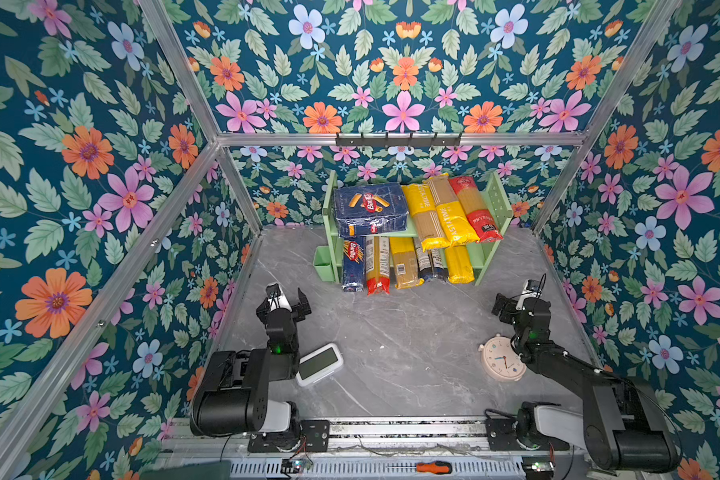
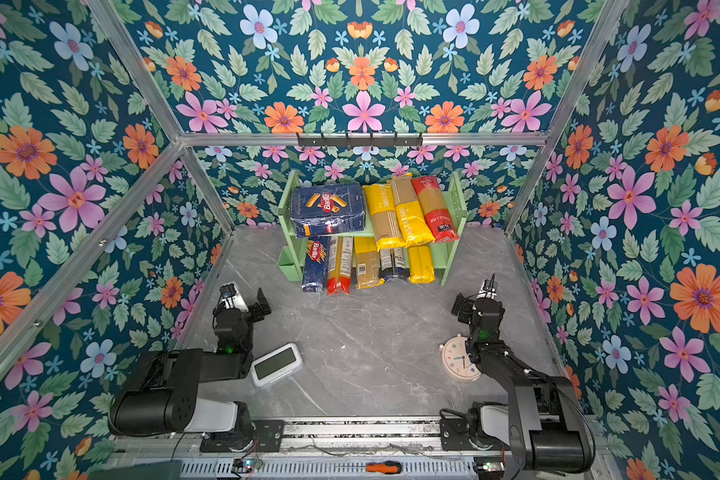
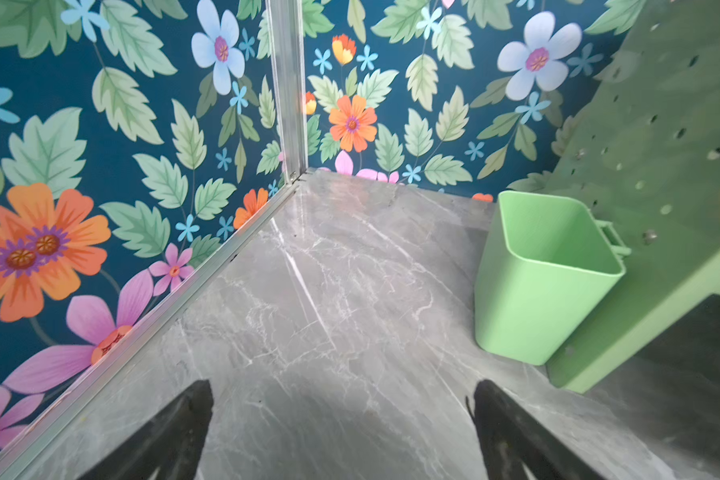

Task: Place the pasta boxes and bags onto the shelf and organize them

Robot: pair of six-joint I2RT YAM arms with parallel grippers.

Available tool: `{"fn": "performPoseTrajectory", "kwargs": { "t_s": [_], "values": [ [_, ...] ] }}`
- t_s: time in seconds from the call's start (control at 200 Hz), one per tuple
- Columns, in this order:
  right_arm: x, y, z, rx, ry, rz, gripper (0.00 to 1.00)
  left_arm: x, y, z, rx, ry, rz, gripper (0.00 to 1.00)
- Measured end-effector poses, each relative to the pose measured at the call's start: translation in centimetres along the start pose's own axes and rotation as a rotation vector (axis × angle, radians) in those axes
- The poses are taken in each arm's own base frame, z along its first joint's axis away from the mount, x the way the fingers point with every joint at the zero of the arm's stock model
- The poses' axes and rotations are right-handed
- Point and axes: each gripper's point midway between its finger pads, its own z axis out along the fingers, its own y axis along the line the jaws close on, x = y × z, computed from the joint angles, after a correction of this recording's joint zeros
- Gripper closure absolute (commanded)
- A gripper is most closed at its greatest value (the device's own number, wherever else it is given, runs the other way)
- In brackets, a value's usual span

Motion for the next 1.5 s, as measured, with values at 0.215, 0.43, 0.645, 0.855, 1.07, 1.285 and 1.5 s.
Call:
{"fn": "performPoseTrajectory", "kwargs": {
  "t_s": [0.215,0.43,0.645,0.855,1.07,1.285,1.5],
  "values": [
    [1.6,0.2,1.8,-0.020,0.037,-0.024,0.01,1.0,-1.4,1.8,0.060,0.015,0.037,0.00],
    [1.0,1.3,2.1,-0.084,0.012,-0.040,0.01,0.5,-3.1,2.6,0.140,0.014,0.063,0.00],
    [1.2,2.1,2.1,-0.136,0.012,-0.066,0.01,0.8,-3.6,2.6,0.171,0.025,0.072,0.00],
    [1.3,2.2,2.0,-0.142,0.006,-0.068,0.01,0.9,-3.6,2.5,0.171,0.028,0.076,0.00],
    [1.9,2.6,1.9,-0.147,0.013,-0.082,0.01,0.9,-3.6,2.5,0.172,0.027,0.080,0.00],
    [1.8,3.0,1.8,-0.140,-0.005,-0.114,0.01,0.9,-3.6,2.5,0.172,0.027,0.087,0.00],
    [1.6,3.0,1.8,-0.135,-0.015,-0.123,0.01,0.9,-3.6,2.5,0.172,0.027,0.087,0.00]
  ]
}}
